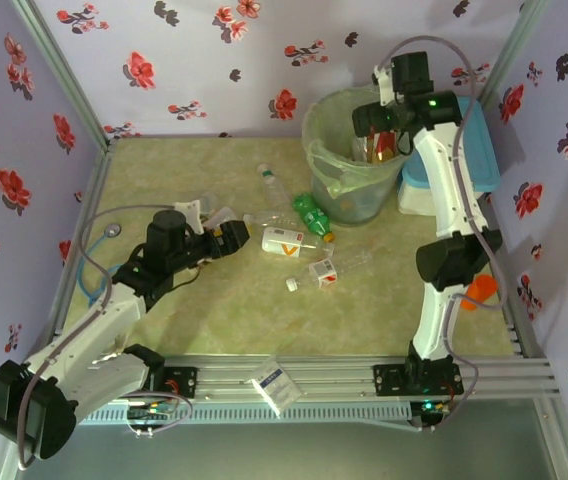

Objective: Put the plastic bottles in the bin

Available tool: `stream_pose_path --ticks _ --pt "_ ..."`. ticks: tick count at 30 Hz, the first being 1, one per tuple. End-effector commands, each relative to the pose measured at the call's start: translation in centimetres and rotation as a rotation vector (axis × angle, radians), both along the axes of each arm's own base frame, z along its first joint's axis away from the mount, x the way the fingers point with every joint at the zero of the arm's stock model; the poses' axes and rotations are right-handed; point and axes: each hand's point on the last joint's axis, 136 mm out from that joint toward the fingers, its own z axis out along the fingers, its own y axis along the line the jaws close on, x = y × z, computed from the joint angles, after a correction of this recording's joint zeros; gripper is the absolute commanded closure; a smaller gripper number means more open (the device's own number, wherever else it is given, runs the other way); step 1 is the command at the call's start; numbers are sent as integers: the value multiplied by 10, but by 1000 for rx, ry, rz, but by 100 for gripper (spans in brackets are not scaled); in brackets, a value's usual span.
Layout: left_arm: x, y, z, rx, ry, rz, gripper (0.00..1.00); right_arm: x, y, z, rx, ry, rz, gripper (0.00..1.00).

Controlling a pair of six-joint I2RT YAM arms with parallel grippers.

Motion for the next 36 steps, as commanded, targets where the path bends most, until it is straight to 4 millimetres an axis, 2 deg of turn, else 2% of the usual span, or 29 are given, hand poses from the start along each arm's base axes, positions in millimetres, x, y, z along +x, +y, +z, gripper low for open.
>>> stream_pose_path --ticks 1,6,10,15,20,25,33,36 --pt "3 38 -29 302 55 79 8 -23 9 48 121 -105 23 4" --pt "4 66 -58 565 125 94 5 -58 21 69 253 -140 73 4" --pt "7 76 -83 709 165 63 4 -88 29 72 356 -157 104 4" --pt "15 78 -105 784 200 33 5 -129 25 46 436 -142 86 4" --pt "22 87 -126 841 256 31 5 -154 17 32 424 -110 67 4" --pt "28 85 -144 870 289 4 7 -166 15 24 420 -98 69 4" --pt "35 80 -159 899 332 -32 12 -163 16 10 422 -72 64 4" --pt "34 85 -167 944 375 -40 12 -162 15 9 416 -75 60 4"
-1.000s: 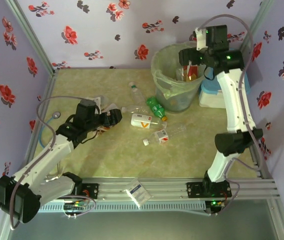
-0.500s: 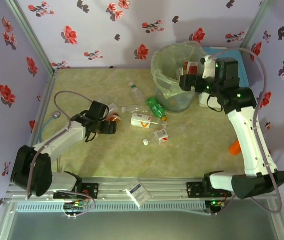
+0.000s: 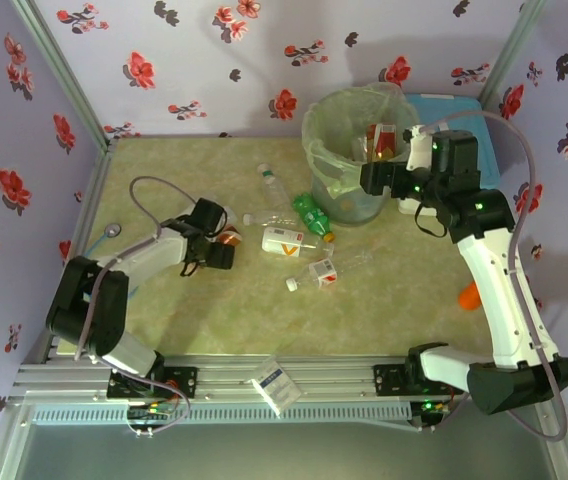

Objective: Put the plastic bottles in the bin

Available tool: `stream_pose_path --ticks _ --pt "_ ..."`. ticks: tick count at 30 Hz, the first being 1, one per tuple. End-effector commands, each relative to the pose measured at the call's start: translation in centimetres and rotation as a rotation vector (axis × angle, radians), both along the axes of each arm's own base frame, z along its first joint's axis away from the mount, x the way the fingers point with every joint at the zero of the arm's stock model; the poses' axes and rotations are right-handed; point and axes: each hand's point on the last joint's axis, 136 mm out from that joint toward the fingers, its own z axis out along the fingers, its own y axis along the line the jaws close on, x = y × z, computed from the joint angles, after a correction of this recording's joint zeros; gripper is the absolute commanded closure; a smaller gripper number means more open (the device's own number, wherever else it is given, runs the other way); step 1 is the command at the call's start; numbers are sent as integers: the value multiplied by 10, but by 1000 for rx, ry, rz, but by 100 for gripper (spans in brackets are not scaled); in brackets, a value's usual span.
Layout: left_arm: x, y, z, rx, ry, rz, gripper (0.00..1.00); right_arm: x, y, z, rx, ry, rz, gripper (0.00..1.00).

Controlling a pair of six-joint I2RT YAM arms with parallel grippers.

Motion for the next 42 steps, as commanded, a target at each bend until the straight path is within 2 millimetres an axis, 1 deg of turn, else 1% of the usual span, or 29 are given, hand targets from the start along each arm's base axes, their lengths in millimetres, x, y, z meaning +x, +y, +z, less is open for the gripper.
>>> stream_pose_path --ticks 1,6,9,11,16,24,25,28,30,32,33,34,38,39,42 --pt "5 7 -3 60 24 -7 12 3 2 4 13 -25 -4 4" --pt "6 0 -9 63 37 -26 15 3 -3 2 -6 -30 -19 4" --pt "3 -10 -8 26 44 -38 19 1 -5 2 -14 -35 -26 4" --pt "1 -16 -7 -15 44 -28 19 1 -6 1 -19 -35 -28 4" --pt "-12 -24 -9 -109 51 12 19 2 -6 0 -14 -37 -32 4" --pt "-29 -16 -26 -110 83 47 23 5 -4 2 -6 -40 -29 4" --pt "-30 -16 -27 -110 83 47 25 5 -5 2 -5 -40 -31 4" --pt "-31 -15 -29 -113 83 54 34 5 -4 1 -4 -38 -32 4" --pt "-31 -15 -29 -113 83 53 37 4 -5 1 -2 -38 -34 4" --pt "-30 -16 -29 -112 82 52 42 4 -5 1 -1 -38 -34 4" --pt "-30 -16 -29 -115 79 53 45 5 -5 2 -1 -41 -34 4" --pt "-29 -17 -28 -116 75 51 49 4 -4 2 1 -40 -34 4" --pt "-27 -21 -21 -128 59 44 55 3 -4 4 7 -42 -31 4" --pt "-27 -22 -19 -130 55 38 59 3 -4 5 9 -45 -30 4" --pt "-27 -26 -13 -139 46 28 61 1 -1 9 22 -60 -13 4"
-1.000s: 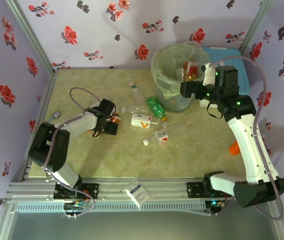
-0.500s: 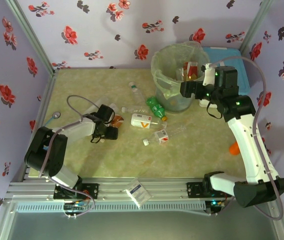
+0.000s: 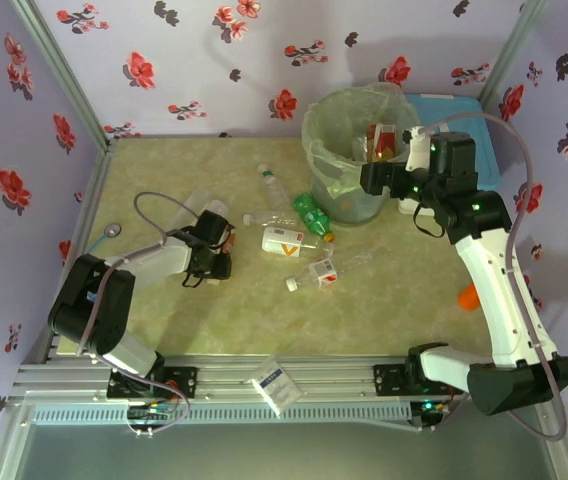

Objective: Put the plastic bottles in the bin

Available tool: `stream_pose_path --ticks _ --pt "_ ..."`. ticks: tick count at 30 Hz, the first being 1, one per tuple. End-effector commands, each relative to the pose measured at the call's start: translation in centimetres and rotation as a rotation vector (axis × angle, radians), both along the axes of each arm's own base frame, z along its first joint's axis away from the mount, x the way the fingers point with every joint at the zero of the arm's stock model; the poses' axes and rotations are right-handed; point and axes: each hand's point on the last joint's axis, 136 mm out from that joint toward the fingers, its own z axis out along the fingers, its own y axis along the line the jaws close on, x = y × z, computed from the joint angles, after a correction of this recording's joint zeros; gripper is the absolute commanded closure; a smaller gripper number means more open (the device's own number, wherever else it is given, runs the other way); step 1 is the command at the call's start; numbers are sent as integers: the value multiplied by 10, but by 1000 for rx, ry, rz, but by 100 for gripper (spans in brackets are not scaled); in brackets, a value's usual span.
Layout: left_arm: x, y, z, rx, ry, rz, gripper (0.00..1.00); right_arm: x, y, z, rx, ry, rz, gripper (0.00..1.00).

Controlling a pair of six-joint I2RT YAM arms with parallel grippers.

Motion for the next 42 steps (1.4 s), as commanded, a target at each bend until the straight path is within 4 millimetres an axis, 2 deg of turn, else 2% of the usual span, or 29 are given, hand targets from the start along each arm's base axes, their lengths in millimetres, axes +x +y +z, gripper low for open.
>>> stream_pose_path --ticks 1,6,9,16,20,23,26,28,37,42 --pt "3 -8 17 -30 -33 -10 62 -5 4 16 38 -54 17 4" --pt "6 -24 45 -93 -87 -41 63 -14 24 29 124 -93 121 5" --pt "10 -40 77 -185 -166 -67 63 -19 46 32 221 -84 214 5" --pt "11 -84 166 -565 -407 -159 71 -21 109 3 258 1 355 6" --pt "3 -109 195 -768 -457 -242 73 -20 151 -11 324 73 459 8" --pt "-1 -120 206 -865 -473 -281 73 -20 176 -10 378 87 515 8" --pt "-3 -124 213 -905 -488 -296 73 -14 191 -16 405 107 552 7" --pt "-4 -127 215 -911 -492 -309 73 -9 198 -25 419 141 563 7" --pt "-8 -141 219 -938 -486 -346 73 -9 233 -29 522 196 661 7" --pt "-8 -146 221 -945 -482 -351 73 -8 242 -37 559 226 676 10"
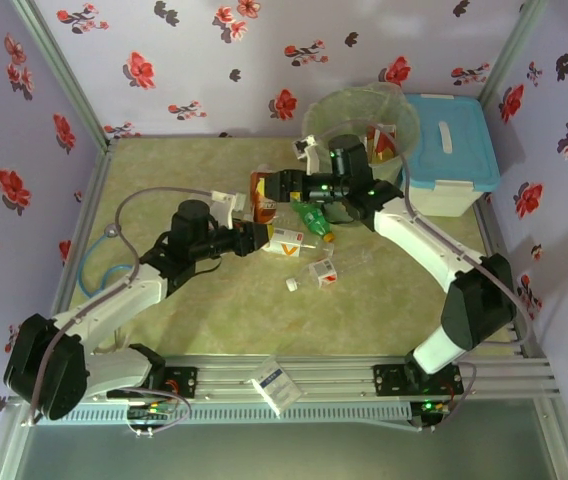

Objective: Put the plastic bottles in the bin

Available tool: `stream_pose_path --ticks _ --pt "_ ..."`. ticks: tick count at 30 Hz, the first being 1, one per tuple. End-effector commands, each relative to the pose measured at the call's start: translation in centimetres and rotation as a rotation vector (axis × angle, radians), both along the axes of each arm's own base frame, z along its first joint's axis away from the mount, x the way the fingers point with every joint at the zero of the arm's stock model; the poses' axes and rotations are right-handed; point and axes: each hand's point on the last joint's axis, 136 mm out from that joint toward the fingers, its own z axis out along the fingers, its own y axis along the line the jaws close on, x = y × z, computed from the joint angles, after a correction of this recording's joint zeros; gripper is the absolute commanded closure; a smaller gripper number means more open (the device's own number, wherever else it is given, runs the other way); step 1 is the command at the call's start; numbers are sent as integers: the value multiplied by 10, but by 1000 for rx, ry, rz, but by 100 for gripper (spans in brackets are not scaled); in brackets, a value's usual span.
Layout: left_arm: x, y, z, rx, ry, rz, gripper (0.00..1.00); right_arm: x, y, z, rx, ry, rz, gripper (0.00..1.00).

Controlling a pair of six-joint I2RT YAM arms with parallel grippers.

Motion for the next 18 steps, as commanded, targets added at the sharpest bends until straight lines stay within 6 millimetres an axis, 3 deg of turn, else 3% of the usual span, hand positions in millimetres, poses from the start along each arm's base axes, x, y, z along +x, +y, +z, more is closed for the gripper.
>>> stream_pose_path --ticks 1,10,15,18 --pt "-1 -9 21 -50 -36 -26 73 -2 9 14 68 -9 35 15" --pt "-3 -12 17 -50 -32 -36 71 -3 10 21 78 -12 43 50" --pt "0 -12 20 -17 -53 -44 59 -3 8 26 67 -31 41 56" --pt "2 -12 21 -17 -50 -40 44 0 5 29 58 -41 25 60"
